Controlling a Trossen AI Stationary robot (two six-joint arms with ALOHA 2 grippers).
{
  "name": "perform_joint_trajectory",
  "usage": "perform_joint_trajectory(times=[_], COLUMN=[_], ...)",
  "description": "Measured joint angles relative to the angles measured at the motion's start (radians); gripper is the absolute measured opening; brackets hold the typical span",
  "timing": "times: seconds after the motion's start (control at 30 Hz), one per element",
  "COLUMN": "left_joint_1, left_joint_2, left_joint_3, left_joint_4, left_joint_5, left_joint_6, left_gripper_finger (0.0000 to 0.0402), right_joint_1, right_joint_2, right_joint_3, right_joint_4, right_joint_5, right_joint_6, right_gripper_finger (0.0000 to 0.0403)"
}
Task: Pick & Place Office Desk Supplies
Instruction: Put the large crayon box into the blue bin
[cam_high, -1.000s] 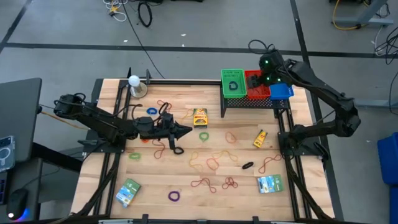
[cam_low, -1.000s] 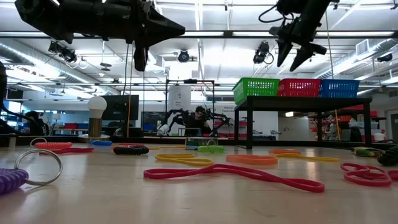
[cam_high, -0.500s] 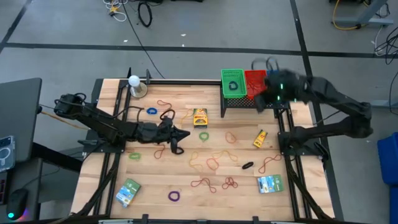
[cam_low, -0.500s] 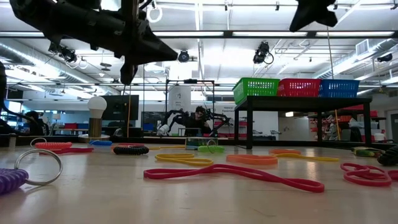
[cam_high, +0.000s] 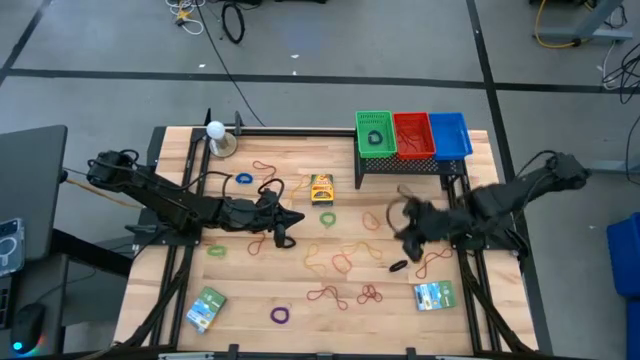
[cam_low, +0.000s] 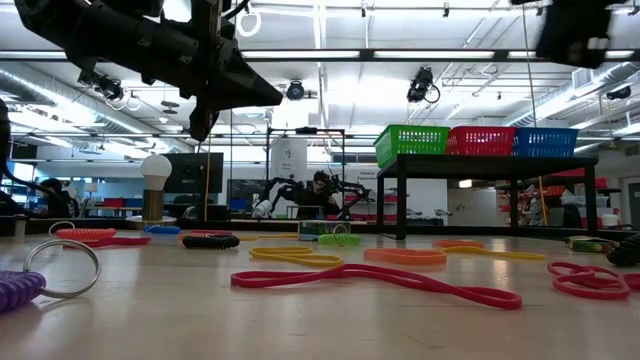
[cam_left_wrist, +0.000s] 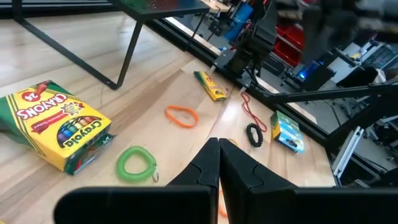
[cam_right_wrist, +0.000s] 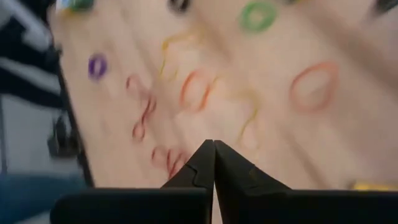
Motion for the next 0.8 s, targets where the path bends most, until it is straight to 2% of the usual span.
perform_joint_trajectory(times=[0.13,0.3,0.43,0.67,0.8], left_joint_1=[-0.006,-0.014,-0.019,-0.026,-0.026], left_joint_2=[0.0,0.0,0.0,0.0,0.0], left_joint_3=[0.0,0.0,0.0,0.0,0.0], left_joint_4=[-0.006,-0.008,-0.014,-0.033,-0.042], left_joint_5=[0.0,0.0,0.0,0.0,0.0], left_joint_6=[0.002,0.009,0.009,0.005,-0.002], left_gripper_finger=[0.0007,0.0008,0.0008,0.0008,0.0008], right_joint_1=[0.156,0.307,0.4,0.464,0.493], right_joint_2=[0.064,0.18,0.27,0.378,0.429], right_joint_3=[-0.008,-0.008,-0.008,-0.008,-0.008], right_joint_4=[-0.007,-0.006,-0.004,-0.025,-0.025], right_joint_5=[-0.013,-0.133,-0.21,-0.211,-0.228], right_joint_6=[0.052,0.099,0.147,0.258,0.241], right_gripper_finger=[0.0011,0.0039,0.0093,0.0199,0.025])
